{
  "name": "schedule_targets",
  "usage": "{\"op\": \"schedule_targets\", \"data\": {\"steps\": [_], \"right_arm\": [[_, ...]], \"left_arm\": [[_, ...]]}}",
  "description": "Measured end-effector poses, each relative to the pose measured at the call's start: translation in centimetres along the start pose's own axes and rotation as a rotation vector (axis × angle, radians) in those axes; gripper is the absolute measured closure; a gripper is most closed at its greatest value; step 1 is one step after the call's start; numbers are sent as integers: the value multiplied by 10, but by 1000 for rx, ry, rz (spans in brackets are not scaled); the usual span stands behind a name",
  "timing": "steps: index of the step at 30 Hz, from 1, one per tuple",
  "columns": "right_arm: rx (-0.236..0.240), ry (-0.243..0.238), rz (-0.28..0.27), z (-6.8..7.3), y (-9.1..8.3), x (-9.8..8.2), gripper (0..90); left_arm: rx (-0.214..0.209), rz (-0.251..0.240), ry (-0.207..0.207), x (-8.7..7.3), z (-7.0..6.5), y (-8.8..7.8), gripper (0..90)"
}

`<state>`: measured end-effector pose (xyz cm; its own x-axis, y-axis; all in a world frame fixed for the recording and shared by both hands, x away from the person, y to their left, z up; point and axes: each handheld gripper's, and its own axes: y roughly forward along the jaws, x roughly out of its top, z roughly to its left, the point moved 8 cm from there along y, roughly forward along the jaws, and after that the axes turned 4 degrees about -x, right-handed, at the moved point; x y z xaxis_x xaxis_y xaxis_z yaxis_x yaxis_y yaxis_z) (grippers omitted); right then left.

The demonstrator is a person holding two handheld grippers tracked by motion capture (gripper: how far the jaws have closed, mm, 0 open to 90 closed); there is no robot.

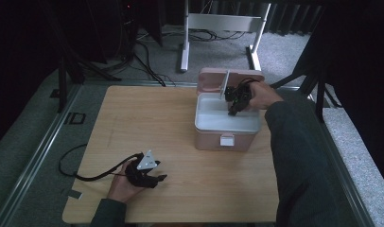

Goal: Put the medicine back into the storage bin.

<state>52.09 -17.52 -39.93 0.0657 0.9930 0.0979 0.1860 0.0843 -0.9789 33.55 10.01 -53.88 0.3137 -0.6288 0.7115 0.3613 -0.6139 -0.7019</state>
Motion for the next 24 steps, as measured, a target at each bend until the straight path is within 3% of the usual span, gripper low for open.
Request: {"op": "schedule_targets", "data": {"steps": [14, 24], "right_arm": [[-12, -29, 27, -2, 9, 4, 878], [-28, -14, 8, -3, 6, 3, 762]], "left_arm": [[-2, 1, 2, 0, 0, 0, 413], [-2, 2, 0, 0, 0, 1, 413]]}}
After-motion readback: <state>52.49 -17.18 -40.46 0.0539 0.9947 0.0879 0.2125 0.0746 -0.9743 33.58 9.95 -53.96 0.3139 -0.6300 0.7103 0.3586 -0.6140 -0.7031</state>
